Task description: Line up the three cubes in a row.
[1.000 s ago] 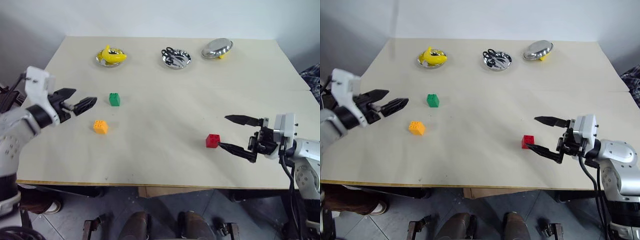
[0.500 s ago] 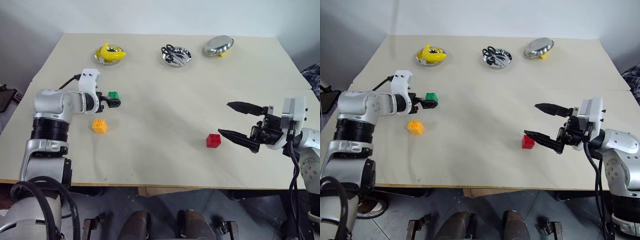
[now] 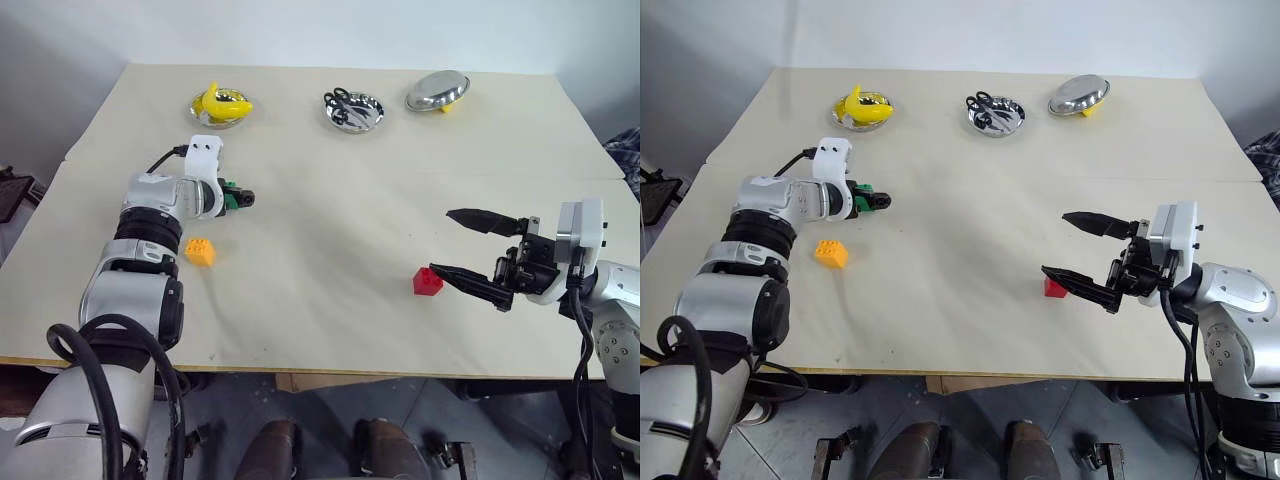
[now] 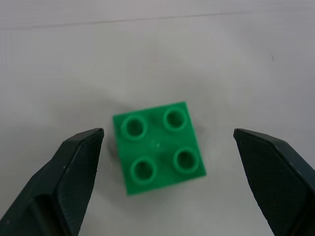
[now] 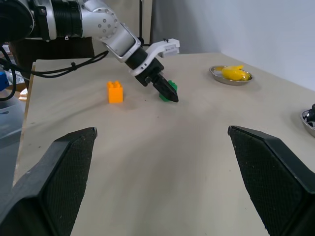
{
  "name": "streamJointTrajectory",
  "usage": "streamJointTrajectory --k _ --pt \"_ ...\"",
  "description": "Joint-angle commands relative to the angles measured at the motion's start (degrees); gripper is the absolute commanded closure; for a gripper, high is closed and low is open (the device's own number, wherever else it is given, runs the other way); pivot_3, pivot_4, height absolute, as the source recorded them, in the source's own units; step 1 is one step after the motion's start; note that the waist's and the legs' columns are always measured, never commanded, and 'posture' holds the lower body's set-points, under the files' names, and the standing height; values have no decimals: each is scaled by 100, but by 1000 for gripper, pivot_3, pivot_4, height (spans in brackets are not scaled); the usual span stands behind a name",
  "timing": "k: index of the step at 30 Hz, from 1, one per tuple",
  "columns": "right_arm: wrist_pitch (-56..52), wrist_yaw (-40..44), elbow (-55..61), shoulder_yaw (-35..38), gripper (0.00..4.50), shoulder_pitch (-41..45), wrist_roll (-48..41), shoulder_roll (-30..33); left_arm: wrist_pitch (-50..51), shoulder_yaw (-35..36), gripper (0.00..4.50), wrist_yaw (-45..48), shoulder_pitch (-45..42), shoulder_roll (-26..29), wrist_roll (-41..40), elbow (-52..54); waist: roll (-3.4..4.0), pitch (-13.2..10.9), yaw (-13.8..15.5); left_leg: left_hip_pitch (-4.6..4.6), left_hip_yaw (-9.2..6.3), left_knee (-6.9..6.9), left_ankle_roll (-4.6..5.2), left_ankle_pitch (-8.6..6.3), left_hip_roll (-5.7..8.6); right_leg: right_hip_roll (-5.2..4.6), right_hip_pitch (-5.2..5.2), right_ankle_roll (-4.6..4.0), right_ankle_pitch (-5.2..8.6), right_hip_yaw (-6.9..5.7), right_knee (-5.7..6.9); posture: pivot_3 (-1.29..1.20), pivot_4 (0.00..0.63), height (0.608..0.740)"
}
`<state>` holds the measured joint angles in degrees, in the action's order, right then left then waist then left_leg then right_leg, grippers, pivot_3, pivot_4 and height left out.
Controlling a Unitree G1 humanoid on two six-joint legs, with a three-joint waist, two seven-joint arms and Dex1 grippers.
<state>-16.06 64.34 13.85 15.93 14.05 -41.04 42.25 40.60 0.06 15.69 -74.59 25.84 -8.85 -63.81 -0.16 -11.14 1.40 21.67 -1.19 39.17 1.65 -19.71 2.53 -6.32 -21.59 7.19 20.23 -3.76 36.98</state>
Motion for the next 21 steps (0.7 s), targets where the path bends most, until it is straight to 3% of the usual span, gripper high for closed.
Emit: streamJointTrajectory --k 1,5,13,17,21 --pt "-13 -32 269 72 21 -52 -141 -34 -285 135 0 -54 -268 4 154 -198 -6 -3 -1 0 0 0 0 0 1 0 0 0 0 -2 0 0 150 740" --pt "-56 -56 320 59 0 -134 -144 -58 -367 164 521 -27 -358 -38 284 -368 -7 -4 -1 0 0 0 0 0 0 -2 -1 0 0 -7 1 0 150 740" --pt "-13 -78 291 -11 0 -163 -64 -144 -398 191 2997 70 -379 -43 453 -459 -9 -6 0 0 2 2 0 0 1 -2 -1 0 0 -9 5 0 150 740" --pt "26 -85 258 -2 0 -157 -25 -144 -1042 289 2979 515 -278 11 377 -255 -9 -6 1 0 2 3 0 0 1 -2 -2 0 0 -10 6 0 150 740" --pt "61 -41 267 117 0 -245 23 -23 -2002 122 2979 2199 39 215 302 409 -9 -6 -4 0 3 3 0 0 2 -2 -2 0 0 -23 6 0 150 740"
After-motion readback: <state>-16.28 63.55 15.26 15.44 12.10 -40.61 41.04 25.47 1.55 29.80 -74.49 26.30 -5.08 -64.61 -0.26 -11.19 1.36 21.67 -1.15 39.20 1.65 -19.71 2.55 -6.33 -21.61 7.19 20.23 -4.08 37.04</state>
